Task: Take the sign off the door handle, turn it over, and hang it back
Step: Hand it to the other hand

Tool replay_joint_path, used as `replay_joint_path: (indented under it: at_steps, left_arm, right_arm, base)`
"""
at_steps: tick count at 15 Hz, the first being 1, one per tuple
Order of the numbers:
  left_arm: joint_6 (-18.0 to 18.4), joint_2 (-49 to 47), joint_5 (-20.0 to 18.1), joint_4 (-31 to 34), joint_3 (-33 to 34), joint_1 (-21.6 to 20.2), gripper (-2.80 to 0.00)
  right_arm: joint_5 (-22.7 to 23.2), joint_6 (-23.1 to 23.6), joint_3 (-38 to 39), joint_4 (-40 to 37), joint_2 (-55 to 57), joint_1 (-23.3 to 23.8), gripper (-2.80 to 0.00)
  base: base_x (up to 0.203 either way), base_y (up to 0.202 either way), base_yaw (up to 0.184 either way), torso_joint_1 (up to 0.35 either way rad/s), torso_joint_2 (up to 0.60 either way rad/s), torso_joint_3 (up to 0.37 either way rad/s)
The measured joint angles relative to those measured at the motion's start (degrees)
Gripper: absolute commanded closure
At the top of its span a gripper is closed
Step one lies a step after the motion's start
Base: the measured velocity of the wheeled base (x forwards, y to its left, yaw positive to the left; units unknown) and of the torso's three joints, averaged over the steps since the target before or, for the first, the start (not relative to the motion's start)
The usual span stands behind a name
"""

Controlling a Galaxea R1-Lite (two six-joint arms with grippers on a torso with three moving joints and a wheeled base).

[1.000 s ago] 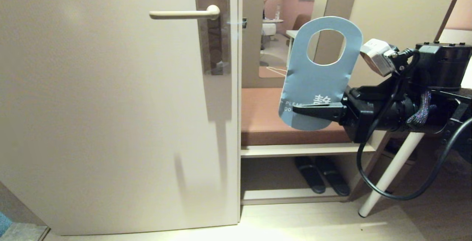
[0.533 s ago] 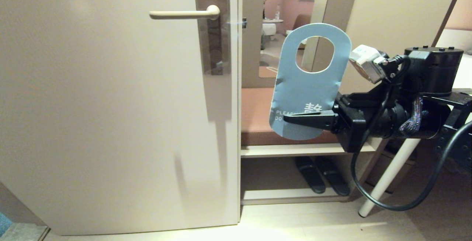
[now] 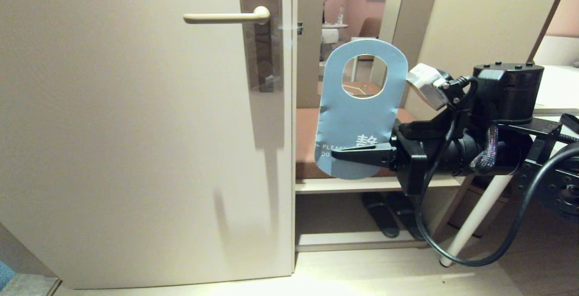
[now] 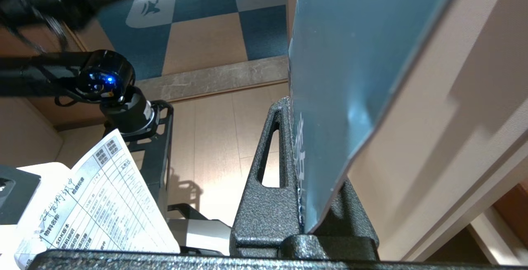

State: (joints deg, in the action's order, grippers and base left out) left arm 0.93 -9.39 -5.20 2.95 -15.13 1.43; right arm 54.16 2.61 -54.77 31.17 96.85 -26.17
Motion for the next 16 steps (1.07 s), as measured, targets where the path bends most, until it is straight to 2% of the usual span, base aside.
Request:
replay_joint_path:
  at_steps: [2,5,7,8,12,16]
  left_arm:
    - [-1.4,-6.7,-0.5,0.1,-6.7,4.0,0.0]
    - [-4.1,-16.8,-1.0,0.0,-15.5,12.5,0.0]
    - [-6.7,-22.8,-2.8,-0.7,-18.8,18.0,0.0]
    - [-8.3,-25.6,-4.9,-2.0,-19.7,19.8,0.0]
    - [-14.8,-35.6,-14.7,-12.1,-20.7,21.7,0.0]
    - [-16.3,-45.2,-23.2,-20.4,-20.9,21.9,0.0]
  right_arm:
    - [0.1,-0.1,-0.6,0.0,0.4,-0.1,0.0]
    - [0.2,-0.2,-2.2,0.0,1.2,-0.1,0.0]
    - [0.3,-0.2,-3.0,0.0,1.6,-0.1,0.0]
    - [0.3,-0.2,-3.3,0.0,1.8,-0.1,0.0]
    - [2.2,-0.3,-3.8,-0.1,2.0,0.0,0.0]
    - [4.3,-0.4,-4.2,-0.1,2.0,0.0,0.0]
  base:
    - [0.0,0.0,0.0,0.0,0.0,0.0]
    - [0.0,0.0,0.0,0.0,0.0,0.0]
    - [0.0,0.0,0.0,0.0,0.0,0.0]
    - [0.0,0.0,0.0,0.0,0.0,0.0]
    - [0.0,0.0,0.0,0.0,0.0,0.0]
    - [0.0,0.0,0.0,0.0,0.0,0.0]
